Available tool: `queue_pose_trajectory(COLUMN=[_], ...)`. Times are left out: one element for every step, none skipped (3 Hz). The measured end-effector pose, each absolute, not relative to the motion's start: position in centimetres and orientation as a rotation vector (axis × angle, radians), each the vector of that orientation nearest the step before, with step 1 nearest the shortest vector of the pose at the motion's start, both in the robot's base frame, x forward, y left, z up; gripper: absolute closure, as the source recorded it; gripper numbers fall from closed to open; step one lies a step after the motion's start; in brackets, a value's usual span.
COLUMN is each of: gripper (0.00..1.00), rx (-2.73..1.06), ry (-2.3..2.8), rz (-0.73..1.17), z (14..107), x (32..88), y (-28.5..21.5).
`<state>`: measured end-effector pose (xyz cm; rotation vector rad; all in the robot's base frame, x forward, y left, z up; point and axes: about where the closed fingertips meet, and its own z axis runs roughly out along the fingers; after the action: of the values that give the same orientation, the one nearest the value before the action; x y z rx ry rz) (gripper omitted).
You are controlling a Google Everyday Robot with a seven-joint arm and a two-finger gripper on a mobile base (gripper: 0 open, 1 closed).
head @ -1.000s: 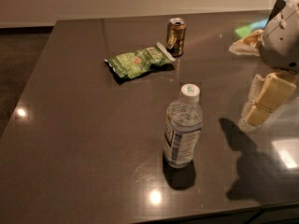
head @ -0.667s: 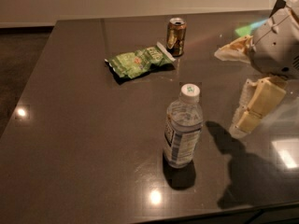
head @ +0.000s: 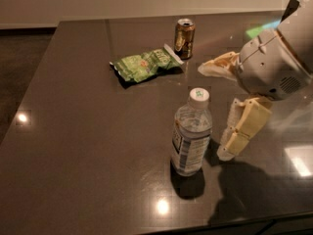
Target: Move blue plastic bottle near green jalapeno chip bag
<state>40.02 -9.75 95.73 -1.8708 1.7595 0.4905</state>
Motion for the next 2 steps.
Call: queue_pose_trajectory(gripper=[0.00, 0.17], rx=[-1.872, -1.870], ry=[1.728, 1.717], rz=[0.517, 0.544], z=[94.99, 94.36], x=[39.77, 39.62], y=[-8.64, -8.22])
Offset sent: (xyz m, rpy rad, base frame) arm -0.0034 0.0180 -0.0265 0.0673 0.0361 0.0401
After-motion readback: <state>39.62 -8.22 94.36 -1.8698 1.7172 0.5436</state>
